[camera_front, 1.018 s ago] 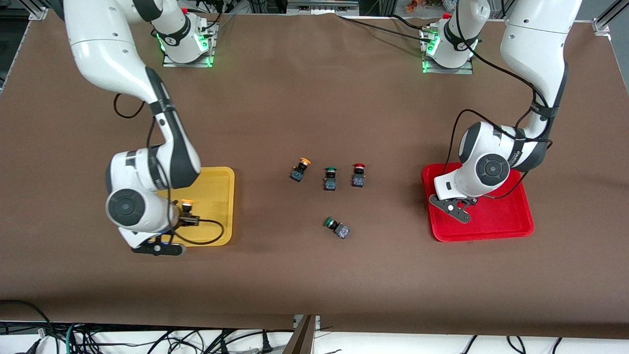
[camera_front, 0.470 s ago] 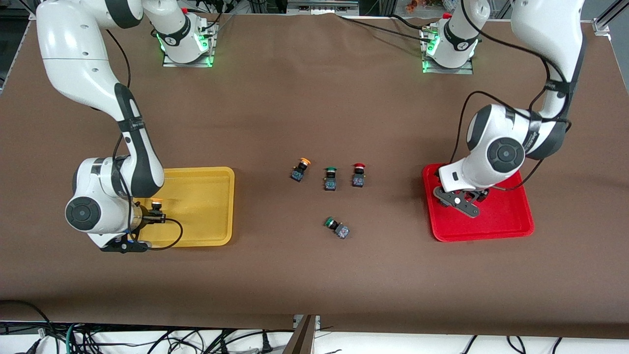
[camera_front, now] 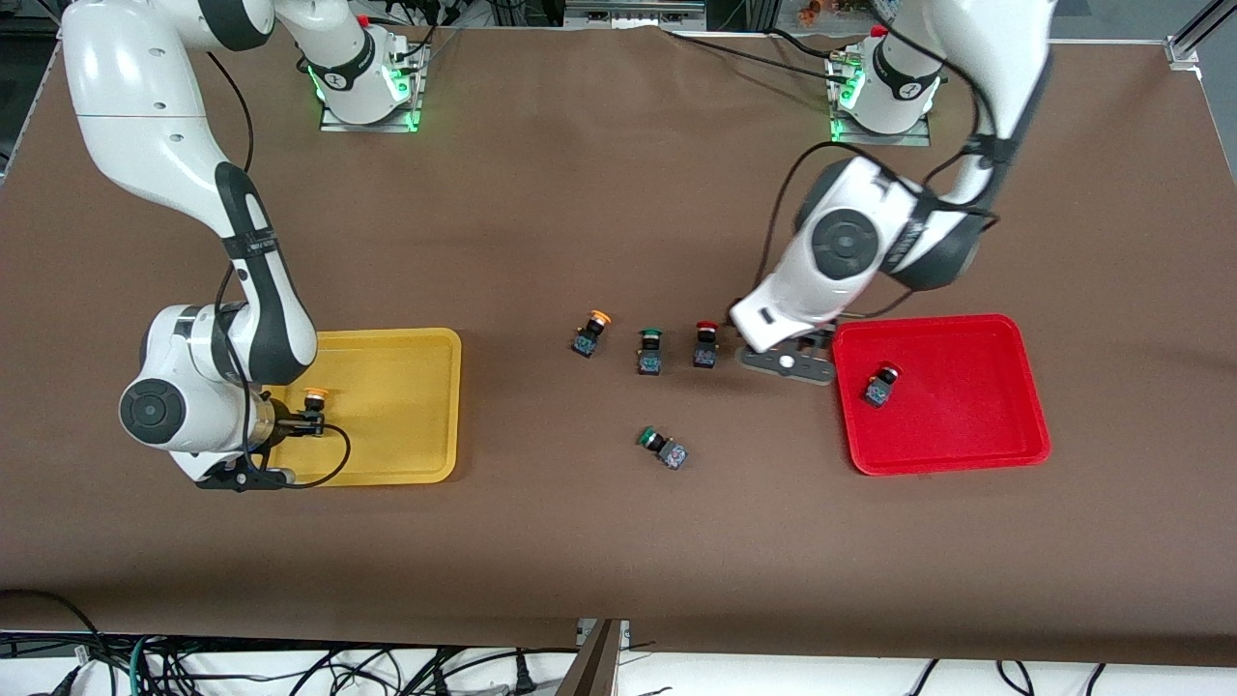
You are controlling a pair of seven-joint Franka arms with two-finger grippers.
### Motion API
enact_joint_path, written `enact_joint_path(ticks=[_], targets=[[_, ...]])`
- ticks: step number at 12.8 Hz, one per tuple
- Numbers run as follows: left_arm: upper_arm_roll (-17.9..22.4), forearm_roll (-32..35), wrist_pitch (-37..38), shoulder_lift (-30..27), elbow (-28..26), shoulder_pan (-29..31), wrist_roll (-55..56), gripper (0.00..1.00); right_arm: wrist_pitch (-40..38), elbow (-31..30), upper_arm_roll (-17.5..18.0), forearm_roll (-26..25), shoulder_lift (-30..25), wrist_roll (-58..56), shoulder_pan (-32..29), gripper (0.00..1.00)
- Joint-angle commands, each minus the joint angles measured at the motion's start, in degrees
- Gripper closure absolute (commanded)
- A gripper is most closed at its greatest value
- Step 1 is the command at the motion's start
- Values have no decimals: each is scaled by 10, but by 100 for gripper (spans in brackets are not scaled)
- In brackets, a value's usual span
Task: Place red and yellow buttons in trays
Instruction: 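Release the buttons into the trays and reach both grippers back to the remaining buttons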
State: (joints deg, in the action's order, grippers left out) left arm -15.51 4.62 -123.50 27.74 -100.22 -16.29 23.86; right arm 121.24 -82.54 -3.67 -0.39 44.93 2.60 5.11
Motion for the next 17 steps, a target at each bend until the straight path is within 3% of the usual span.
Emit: enact_joint_path(ticks=[1,3,6,10,11,12,13,14,17], targets=[[9,14,-10,88,69,-34,50,0,0,-23,22,16,-47,8,8,0],[9,45,-68,110,54,-32,51,0,-1,-23,44,18,-55,72,19,0],[10,54,-80,126,50,-42,52,0,0,-24,81,19,-55,217,52,0],[10,68,-81,137,39,-50,56,0,21,-23,84,16,-34,407,153,0],[10,78,-79,137,39,-51,56,14,44,-24,84,16,-27,445,177,0],[10,87,-78,137,39,-51,56,45,63,-23,84,17,-20,477,197,0],[10,87,-76,137,39,-51,56,68,72,-23,84,15,-14,505,215,0],[10,88,-75,137,39,-51,56,80,83,-23,82,10,-6,528,240,0],[10,88,-31,109,43,-45,52,84,102,-23,78,7,5,585,288,0]])
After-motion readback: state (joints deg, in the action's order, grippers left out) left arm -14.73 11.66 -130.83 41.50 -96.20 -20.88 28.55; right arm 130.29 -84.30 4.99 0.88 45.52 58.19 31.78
